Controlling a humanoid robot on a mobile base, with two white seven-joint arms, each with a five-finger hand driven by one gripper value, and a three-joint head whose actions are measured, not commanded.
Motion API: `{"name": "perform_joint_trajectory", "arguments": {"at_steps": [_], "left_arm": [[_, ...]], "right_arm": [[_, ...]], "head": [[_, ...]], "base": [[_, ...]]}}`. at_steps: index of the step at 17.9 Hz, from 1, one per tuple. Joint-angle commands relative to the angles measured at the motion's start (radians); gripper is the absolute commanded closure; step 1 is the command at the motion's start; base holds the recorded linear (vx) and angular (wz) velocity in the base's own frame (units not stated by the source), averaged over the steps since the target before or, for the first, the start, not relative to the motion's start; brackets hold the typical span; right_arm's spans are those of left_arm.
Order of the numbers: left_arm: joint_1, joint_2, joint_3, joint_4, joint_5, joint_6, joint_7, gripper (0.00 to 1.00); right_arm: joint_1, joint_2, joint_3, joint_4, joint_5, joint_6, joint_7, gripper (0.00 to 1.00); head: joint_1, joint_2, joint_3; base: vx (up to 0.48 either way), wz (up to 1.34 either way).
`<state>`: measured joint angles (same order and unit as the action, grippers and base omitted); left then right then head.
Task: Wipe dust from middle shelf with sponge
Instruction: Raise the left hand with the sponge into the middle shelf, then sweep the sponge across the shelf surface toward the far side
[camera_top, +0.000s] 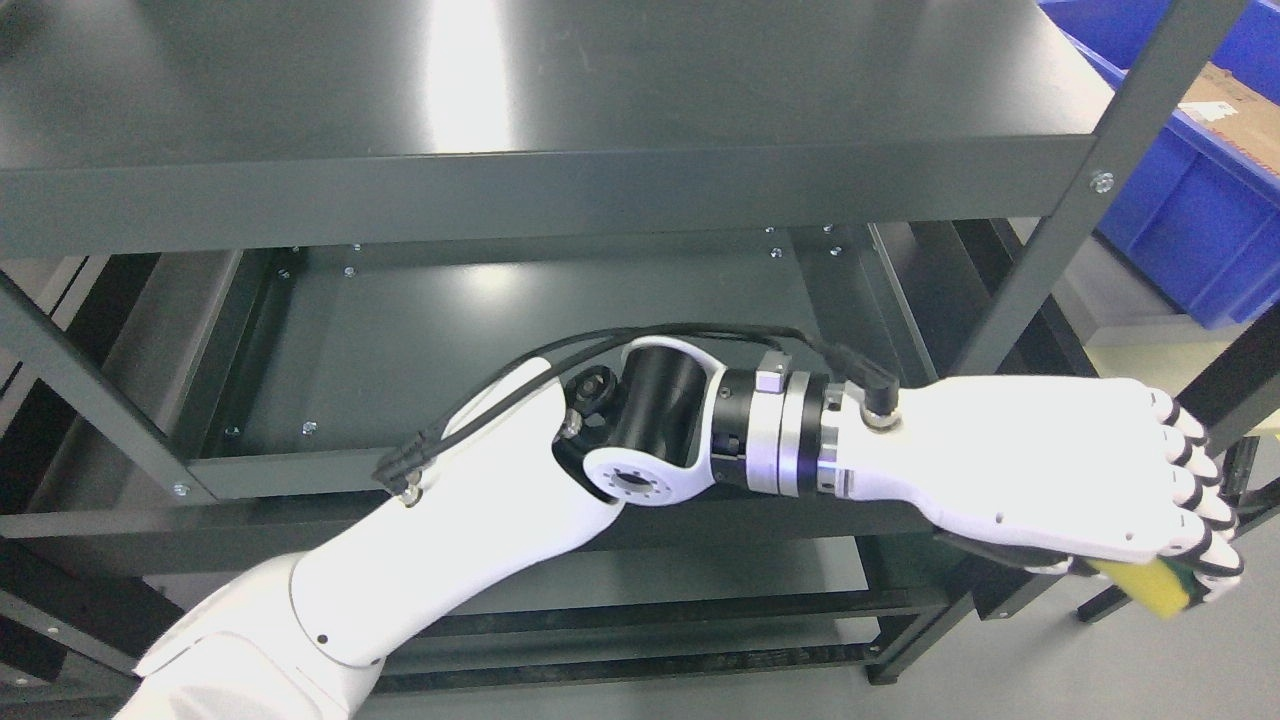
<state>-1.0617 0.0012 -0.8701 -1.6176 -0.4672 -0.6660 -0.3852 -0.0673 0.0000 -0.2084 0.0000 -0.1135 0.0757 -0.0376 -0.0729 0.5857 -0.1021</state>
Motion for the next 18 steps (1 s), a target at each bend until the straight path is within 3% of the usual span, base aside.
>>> {"name": "perform_joint_trajectory", "arguments": {"at_steps": [1,4,11,14,18], "left_arm": [[-0.106,0.016,0.287,-0.047,-0.088,-0.067,-0.154,1.0],[-0.106,0.016,0.393,-0.105,-0.085,-0.099,-0.257,1.0],[-0.107,0.019,0.534,-0.146,-0.039,-0.119,-0.277,1.0],[-0.107,0.094,0.577,-0.153,0.007,-0.119,-0.278,1.0],[-0.107,0.3,0.64,-0.153,0.158,-0.119,-0.278,1.0]], "right_arm": [[-0.002,-0.017,0.0,-0.017,0.0,0.001,0.001,0.0],[0.0,-0.017,0.0,-0.017,0.0,0.001,0.001,0.0],[0.0,-0.017,0.001,-0.017,0.0,0.001,0.001,0.0],[0.0,-0.017,0.0,-0.017,0.0,0.001,0.001,0.0],[-0.002,-0.017,0.0,-0.017,0.0,0.001,0.001,0.0]], "head": [[0.0,0.0,0.0],[0.0,0.0,0.0],[0.0,0.0,0.0],[0.0,0.0,0.0],[0.0,0.0,0.0]], "base": [[-0.043,-0.16],[-0.009,-0.05],[-0.038,0.04],[-0.068,0.11],[-0.065,0.14]]}}
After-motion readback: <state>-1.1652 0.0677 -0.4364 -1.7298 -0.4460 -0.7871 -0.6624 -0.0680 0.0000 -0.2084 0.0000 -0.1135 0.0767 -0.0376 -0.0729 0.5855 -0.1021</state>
